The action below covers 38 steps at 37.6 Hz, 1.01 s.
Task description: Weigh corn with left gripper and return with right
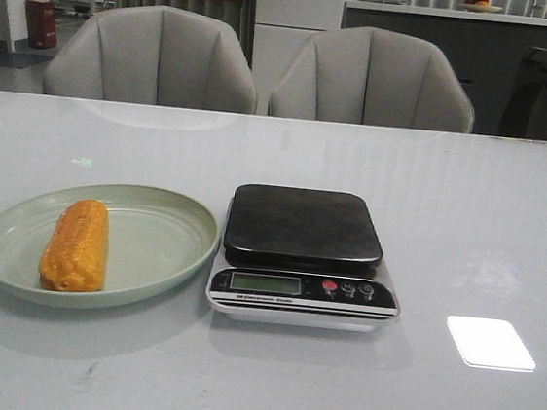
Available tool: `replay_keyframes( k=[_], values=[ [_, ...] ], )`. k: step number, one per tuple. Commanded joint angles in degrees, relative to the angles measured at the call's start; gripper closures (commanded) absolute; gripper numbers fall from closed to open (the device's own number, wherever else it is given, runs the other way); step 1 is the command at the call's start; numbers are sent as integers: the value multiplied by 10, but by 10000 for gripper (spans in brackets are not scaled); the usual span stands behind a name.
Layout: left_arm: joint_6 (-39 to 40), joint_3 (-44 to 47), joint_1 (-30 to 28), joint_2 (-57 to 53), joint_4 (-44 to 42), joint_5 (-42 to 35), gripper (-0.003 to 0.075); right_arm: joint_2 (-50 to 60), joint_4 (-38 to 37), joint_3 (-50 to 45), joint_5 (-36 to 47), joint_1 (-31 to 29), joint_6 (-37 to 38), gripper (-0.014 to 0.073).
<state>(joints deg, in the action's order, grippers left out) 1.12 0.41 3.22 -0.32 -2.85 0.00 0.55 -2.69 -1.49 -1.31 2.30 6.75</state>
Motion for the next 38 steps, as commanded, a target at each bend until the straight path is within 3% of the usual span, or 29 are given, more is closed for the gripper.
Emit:
replay_keyframes(
  k=[1,29,38],
  values=[
    [6,17,-1,-12,5,-42,598,11,-1,-6,48,-5,-5,370],
    [6,17,-1,-12,5,-46,598,11,-1,-6,48,-5,-5,370],
    [7,13,-1,-12,6,-178,598,11,-1,-6,48,-5,-5,370]
  ],
)
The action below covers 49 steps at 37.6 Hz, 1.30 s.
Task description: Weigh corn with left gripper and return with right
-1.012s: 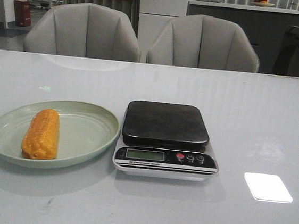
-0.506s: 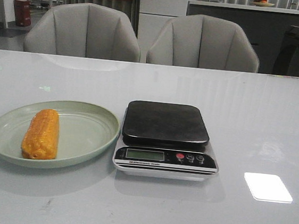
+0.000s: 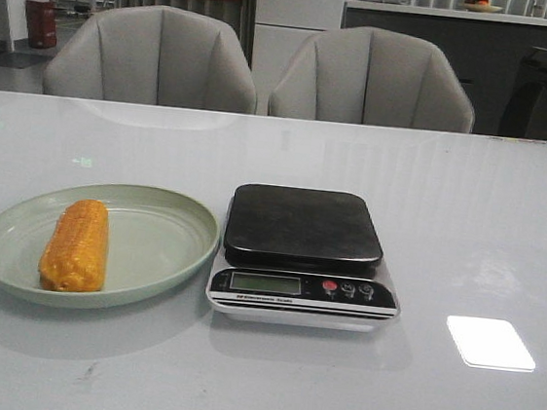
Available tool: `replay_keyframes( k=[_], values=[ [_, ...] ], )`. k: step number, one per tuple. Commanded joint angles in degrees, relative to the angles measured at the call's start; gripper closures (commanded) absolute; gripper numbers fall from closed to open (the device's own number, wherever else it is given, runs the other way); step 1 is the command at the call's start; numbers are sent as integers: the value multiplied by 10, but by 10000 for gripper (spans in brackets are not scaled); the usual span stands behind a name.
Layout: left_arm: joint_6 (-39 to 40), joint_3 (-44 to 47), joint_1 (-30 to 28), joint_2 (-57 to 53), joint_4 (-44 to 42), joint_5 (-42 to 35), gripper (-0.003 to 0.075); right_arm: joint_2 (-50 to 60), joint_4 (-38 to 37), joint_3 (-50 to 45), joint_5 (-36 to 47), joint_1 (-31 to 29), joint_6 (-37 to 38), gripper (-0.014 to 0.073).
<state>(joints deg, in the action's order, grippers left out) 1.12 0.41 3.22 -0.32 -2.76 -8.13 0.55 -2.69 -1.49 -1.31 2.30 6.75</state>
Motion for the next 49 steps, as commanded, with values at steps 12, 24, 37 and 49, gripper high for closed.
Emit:
replay_keyframes(
  k=[12,24,37,49],
  values=[
    [15,-115,2,75,47,65,598,11,-1,-6,48,-5,-5,370],
    [15,-247,2,233,76,227,598,11,-1,-6,47,-5,-5,370],
    [15,-247,2,331,81,224,559,11,-1,-6,47,-5,-5,370],
    [15,-307,2,389,81,285,78,11,-1,-6,47,-5,-5,370]
  ],
)
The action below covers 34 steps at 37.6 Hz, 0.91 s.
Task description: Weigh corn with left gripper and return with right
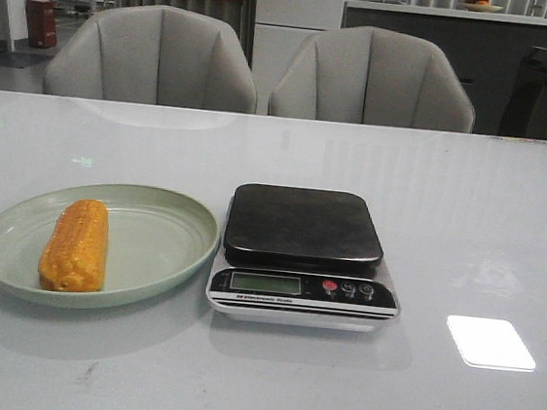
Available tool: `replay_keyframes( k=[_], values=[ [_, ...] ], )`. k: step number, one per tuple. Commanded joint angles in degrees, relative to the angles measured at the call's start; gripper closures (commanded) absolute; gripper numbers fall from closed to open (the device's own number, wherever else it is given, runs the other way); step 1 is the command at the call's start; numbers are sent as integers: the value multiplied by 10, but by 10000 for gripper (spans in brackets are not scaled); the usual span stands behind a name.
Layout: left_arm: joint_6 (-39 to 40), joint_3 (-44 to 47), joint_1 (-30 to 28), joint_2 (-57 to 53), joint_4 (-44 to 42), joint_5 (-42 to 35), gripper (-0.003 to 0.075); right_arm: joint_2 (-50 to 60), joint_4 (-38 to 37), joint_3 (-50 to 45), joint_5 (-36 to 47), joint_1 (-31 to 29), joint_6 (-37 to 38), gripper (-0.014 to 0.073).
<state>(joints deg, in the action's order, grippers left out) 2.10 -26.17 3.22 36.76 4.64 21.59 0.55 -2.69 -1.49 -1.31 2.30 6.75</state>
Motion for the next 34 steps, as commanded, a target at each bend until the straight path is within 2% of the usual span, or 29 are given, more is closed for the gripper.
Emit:
replay_keyframes(
  k=[1,10,15,25,34],
  values=[
    [5,-50,2,24,7,-2,69,11,-1,-6,47,-5,-5,370],
    [5,-133,3,112,29,84,72,11,-1,-6,47,-5,-5,370],
    [5,-168,30,172,36,81,72,11,-1,-6,47,-5,-5,370],
    [24,-227,145,318,45,66,73,11,-1,-6,47,-5,-5,370],
    [54,-261,195,434,52,25,73,11,-1,-6,47,-5,-5,370]
  ],
)
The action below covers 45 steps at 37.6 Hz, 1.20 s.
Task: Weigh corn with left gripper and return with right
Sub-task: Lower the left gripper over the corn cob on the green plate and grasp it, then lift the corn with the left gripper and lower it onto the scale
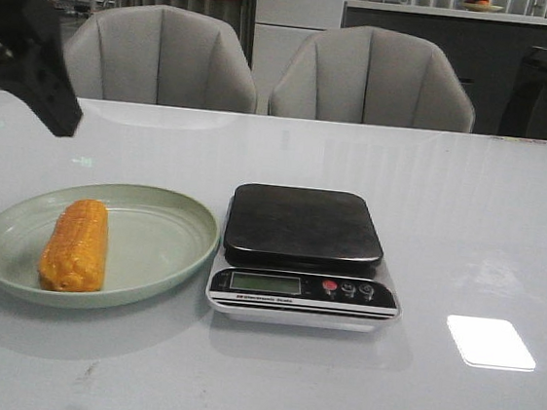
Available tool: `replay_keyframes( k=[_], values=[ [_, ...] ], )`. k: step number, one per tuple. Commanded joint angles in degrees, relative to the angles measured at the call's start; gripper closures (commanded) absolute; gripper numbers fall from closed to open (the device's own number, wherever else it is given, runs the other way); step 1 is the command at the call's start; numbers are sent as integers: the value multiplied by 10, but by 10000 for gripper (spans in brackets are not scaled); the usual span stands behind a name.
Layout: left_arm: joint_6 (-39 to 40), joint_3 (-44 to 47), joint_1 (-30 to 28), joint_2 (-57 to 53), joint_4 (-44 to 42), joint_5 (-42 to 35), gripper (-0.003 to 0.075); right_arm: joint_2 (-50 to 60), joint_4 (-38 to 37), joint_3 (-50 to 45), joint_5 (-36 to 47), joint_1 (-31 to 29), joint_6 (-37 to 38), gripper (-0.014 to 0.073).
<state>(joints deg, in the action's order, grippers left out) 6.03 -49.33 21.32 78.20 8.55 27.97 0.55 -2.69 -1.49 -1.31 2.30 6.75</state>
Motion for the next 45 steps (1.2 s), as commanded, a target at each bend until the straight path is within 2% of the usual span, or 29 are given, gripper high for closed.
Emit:
replay_keyframes(
  k=[1,17,20,27,31,40,45],
  values=[
    [14,-35,15,33,15,-39,73,11,-1,-6,47,-5,-5,370],
    [28,-83,24,179,37,8,83,11,-1,-6,47,-5,-5,370],
    [28,-89,26,195,50,15,150,11,-1,-6,47,-5,-5,370],
    [28,-101,31,222,54,28,491,11,-1,-6,47,-5,-5,370],
    [21,-119,31,225,54,45,606,11,-1,-6,47,-5,-5,370],
    [20,-205,52,222,54,71,606,11,-1,-6,47,-5,-5,370],
    [20,-235,88,222,64,43,606,11,-1,-6,47,-5,-5,370]
  ],
)
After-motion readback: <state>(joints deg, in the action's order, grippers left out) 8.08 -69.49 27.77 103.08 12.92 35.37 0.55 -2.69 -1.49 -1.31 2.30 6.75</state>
